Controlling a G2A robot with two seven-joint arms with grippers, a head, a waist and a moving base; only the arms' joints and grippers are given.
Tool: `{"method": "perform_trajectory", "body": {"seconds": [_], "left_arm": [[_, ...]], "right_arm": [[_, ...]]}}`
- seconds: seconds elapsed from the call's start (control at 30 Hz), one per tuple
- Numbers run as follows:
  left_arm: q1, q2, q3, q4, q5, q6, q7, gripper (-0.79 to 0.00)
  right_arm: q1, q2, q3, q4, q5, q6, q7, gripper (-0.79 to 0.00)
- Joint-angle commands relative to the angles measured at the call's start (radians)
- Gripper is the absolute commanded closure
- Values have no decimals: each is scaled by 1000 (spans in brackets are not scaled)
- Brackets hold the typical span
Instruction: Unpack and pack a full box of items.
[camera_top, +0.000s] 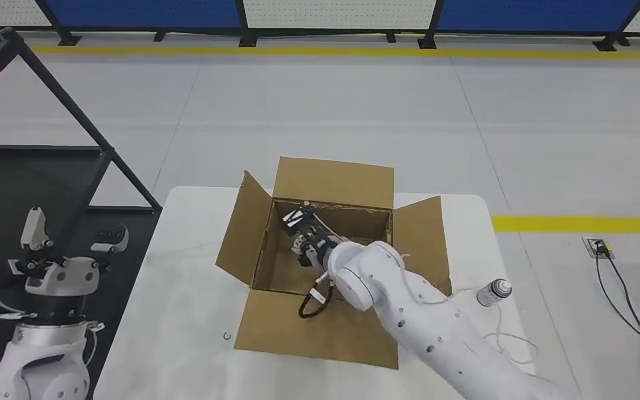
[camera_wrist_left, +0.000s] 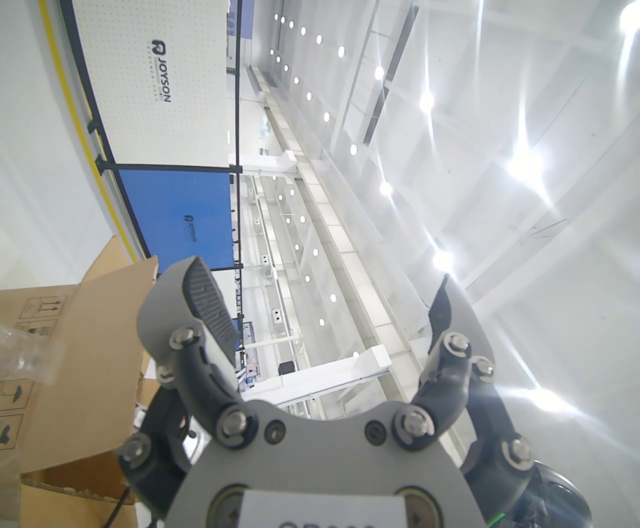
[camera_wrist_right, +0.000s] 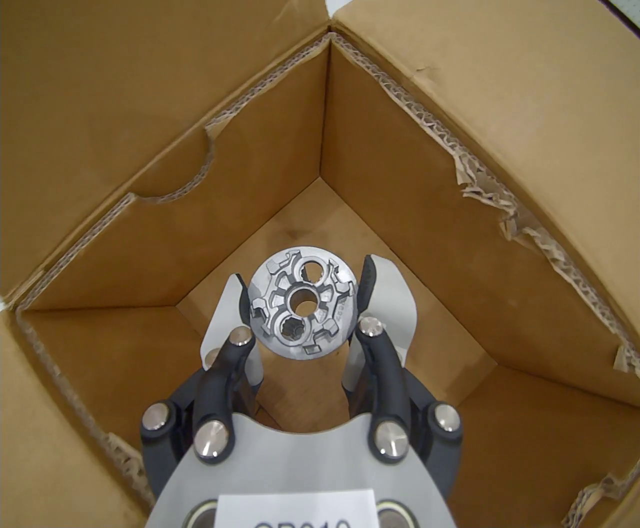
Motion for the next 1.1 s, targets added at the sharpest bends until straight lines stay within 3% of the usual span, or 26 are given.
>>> {"method": "perform_trajectory", "body": {"seconds": [0.0, 0.33, 0.6, 0.67, 0.7, 0.77, 0.8, 0.83, 0.87, 1.07], "left_arm": [[7, -1, -5, -2, -3, -6, 6, -785], [20, -3, -4, -10, -5, -14, 15, -785], [14, -3, -1, -12, 1, -13, 17, -785], [13, -3, -7, -11, -1, -14, 18, -785], [14, -3, -10, -11, -3, -14, 19, -785], [15, -3, -15, -11, -5, -13, 17, -785], [15, -2, -17, -12, -6, -12, 18, -785], [15, -2, -18, -13, -4, -12, 18, -785], [15, -2, -19, -13, -4, -11, 18, -785], [12, -2, -17, -19, -5, -8, 16, -785]], "right_arm": [[44, -23, -13, 91, 38, -24, -5, 0], [141, -116, -75, 375, 122, -111, -21, 0], [170, -162, -79, 530, 155, -158, -65, -12], [174, -171, -81, 555, 157, -166, -67, -265], [175, -175, -80, 563, 160, -168, -70, -351], [178, -182, -78, 577, 161, -177, -75, -391], [179, -184, -76, 581, 163, -181, -77, -502], [178, -187, -76, 582, 162, -184, -77, -677], [179, -188, -75, 585, 159, -184, -78, -785], [172, -191, -62, 577, 140, -179, -94, -785]]}}
